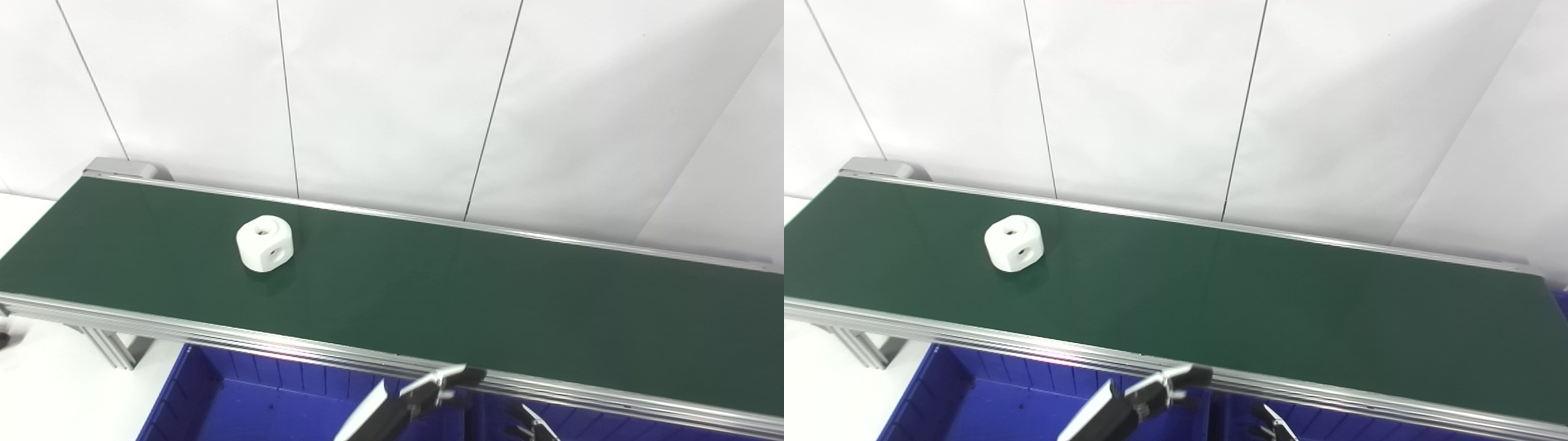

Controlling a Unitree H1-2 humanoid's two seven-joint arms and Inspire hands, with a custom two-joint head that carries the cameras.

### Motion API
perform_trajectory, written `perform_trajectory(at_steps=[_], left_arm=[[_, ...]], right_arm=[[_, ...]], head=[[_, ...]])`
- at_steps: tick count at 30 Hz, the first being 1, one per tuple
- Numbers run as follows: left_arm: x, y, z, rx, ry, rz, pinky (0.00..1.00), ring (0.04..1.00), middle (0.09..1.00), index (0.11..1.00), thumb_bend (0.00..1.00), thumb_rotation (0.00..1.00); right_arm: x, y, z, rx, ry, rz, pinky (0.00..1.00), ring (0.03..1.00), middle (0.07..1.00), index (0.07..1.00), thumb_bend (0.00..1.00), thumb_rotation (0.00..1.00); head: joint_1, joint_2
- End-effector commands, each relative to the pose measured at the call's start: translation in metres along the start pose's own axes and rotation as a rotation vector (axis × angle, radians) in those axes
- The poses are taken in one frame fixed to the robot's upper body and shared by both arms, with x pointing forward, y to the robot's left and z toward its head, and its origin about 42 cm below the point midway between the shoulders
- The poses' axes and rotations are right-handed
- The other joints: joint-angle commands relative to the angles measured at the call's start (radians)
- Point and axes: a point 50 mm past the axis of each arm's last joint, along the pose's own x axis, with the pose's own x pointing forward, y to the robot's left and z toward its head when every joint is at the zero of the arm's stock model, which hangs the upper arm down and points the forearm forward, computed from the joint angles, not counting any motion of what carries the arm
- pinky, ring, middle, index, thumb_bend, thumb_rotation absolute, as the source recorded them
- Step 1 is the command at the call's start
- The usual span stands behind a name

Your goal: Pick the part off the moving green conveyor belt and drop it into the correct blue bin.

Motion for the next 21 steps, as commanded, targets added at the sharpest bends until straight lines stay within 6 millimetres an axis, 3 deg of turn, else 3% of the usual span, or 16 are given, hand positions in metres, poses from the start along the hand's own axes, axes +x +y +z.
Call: perform_trajectory(at_steps=[1,4,12,21], left_arm=[[0.022,0.024,0.022,0.133,-0.106,0.024,0.73,0.867,0.878,0.847,1.0,0.7],[0.04,0.057,0.038,0.336,-0.145,0.07,0.72,0.863,0.883,0.864,1.0,0.61],[0.07,0.114,0.04,0.657,-0.073,0.136,0.74,0.89,0.917,0.901,0.93,0.53],[0.104,0.192,0.022,1.003,0.112,0.161,0.69,0.857,0.89,0.901,0.89,0.49]], right_arm=[[0.005,-0.002,0.009,-0.001,-0.077,-0.007,0.76,0.826,0.883,0.875,0.91,1.0],[0.007,-0.001,0.009,-0.004,-0.077,-0.01,0.77,0.83,0.884,0.876,0.92,1.0],[0.01,0.002,0.012,-0.009,-0.089,-0.01,0.75,0.816,0.876,0.869,0.92,1.0],[0.013,0.005,0.013,-0.011,-0.093,-0.011,0.74,0.812,0.879,0.877,0.92,1.0]], head=[[-0.001,0.001],[-0.002,-0.001],[-0.001,0.003],[-0.008,-0.007]])
